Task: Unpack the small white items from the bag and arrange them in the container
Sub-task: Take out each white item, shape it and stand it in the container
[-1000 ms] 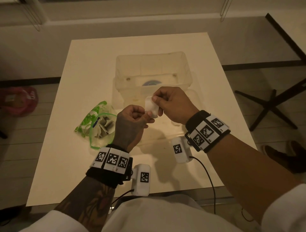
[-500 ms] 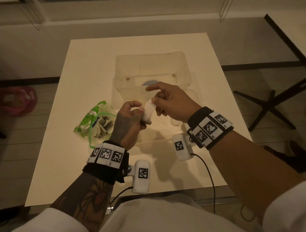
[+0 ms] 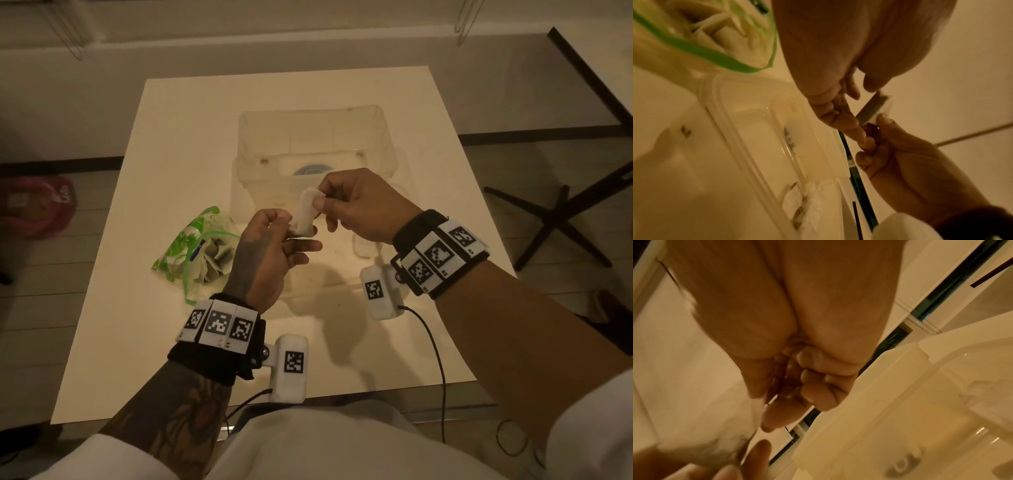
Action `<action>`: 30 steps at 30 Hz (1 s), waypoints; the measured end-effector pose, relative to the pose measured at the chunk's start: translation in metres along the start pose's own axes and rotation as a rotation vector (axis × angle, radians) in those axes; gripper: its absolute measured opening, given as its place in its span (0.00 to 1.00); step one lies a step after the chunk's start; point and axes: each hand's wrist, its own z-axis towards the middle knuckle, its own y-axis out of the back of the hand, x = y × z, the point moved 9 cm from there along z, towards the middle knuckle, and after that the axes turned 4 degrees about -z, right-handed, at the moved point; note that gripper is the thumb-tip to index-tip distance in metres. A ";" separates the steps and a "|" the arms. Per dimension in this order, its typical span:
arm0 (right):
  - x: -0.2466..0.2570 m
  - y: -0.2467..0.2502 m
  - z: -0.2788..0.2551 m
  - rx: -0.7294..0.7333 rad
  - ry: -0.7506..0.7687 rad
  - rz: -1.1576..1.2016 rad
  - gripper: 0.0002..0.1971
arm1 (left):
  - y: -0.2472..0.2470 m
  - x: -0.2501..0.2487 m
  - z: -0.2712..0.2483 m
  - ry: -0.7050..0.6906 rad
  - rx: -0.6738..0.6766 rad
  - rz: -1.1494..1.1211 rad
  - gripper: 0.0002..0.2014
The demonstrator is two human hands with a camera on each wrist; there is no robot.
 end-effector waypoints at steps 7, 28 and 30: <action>-0.002 0.003 0.002 -0.024 -0.030 0.025 0.08 | 0.006 -0.019 -0.005 -0.311 -0.088 0.298 0.06; 0.010 -0.002 0.004 0.107 0.027 -0.174 0.09 | -0.013 -0.002 0.002 -0.022 0.208 0.339 0.14; 0.011 0.002 0.004 0.084 0.029 -0.161 0.08 | -0.016 -0.001 0.002 -0.014 0.215 0.357 0.13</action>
